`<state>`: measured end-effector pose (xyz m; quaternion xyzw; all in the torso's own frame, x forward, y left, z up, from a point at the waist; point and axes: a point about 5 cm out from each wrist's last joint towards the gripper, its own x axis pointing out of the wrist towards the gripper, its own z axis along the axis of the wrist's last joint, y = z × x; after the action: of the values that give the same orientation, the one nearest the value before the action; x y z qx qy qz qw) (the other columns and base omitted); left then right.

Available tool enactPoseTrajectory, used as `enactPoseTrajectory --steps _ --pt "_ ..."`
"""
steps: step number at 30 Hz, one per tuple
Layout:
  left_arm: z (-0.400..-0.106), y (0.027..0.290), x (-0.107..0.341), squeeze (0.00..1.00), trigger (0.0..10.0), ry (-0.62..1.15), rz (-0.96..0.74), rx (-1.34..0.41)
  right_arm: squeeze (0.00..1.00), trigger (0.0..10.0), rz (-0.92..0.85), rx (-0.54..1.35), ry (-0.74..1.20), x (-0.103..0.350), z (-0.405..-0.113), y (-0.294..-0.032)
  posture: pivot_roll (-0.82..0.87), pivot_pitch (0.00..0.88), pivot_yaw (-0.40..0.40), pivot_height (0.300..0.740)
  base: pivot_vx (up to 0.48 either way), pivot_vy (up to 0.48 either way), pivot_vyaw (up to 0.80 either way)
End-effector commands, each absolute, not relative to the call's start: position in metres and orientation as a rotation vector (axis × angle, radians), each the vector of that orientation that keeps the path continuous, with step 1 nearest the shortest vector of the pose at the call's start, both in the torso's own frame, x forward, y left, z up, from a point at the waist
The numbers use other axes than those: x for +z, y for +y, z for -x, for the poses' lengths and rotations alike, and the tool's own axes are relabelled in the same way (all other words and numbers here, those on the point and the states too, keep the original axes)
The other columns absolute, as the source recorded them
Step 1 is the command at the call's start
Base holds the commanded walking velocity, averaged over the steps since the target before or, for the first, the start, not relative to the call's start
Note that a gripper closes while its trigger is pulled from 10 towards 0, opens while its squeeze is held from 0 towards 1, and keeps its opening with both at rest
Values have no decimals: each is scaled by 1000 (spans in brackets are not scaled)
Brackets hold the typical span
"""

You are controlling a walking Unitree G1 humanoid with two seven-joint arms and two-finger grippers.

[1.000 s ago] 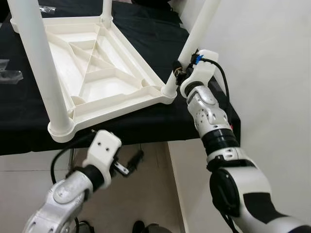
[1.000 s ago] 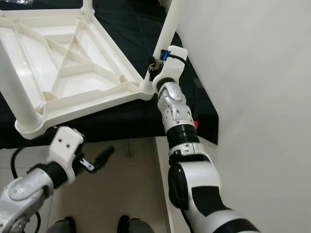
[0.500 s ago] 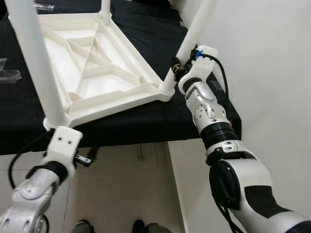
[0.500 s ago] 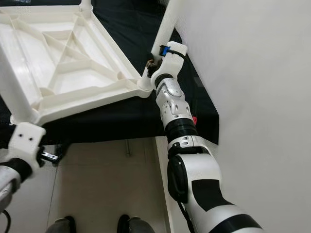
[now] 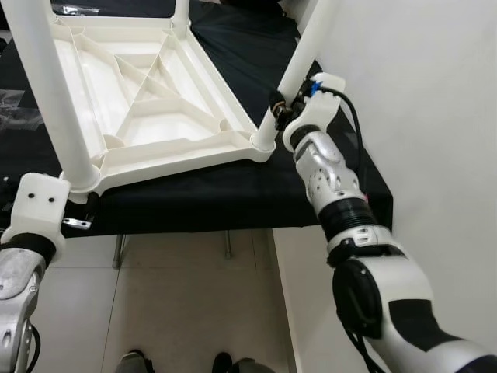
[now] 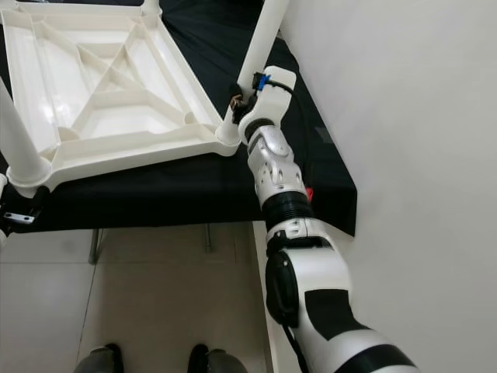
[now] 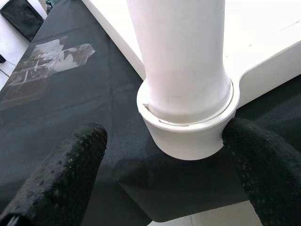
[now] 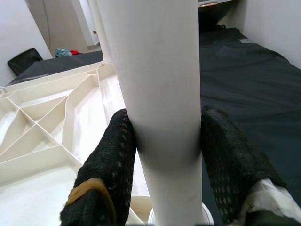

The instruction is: Building children table

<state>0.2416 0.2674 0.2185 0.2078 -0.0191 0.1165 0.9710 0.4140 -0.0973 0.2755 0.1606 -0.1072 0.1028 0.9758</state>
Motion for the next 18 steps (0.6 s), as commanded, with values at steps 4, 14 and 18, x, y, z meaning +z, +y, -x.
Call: enactPoseTrajectory --steps 4,14,18 --pt "-241 253 211 0 10000 -38 -400 205 0 10000 -353 234 -210 266 -408 -95 119 190 -261 740 0 0 0" --pt "-235 204 203 0 10000 -98 -353 174 0 10000 -424 447 -207 257 -385 -67 121 184 -253 740 0 0 0" --pt "-234 190 197 0 10000 -91 -326 134 0 10000 -415 502 -205 253 -378 -60 123 184 -256 740 0 0 0"
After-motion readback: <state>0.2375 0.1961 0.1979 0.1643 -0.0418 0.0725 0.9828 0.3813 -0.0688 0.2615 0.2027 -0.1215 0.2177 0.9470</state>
